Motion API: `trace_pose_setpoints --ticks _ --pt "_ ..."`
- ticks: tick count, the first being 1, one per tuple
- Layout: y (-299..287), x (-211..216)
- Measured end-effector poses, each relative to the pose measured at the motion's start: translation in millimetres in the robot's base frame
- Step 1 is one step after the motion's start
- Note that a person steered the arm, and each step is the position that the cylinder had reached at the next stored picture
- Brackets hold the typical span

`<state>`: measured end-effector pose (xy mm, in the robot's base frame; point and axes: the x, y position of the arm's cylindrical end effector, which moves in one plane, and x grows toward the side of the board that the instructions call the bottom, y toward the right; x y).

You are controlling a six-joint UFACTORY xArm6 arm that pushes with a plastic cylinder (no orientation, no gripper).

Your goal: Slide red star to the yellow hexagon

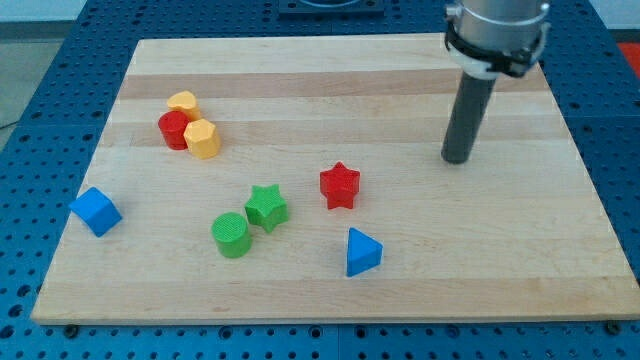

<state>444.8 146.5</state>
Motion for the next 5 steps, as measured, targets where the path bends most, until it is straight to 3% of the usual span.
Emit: trace_pose_setpoints --ticks 2,3,5 --pt "-14.1 60.4" --pt "-70.1 67.4" --pt "-207.5 3.2"
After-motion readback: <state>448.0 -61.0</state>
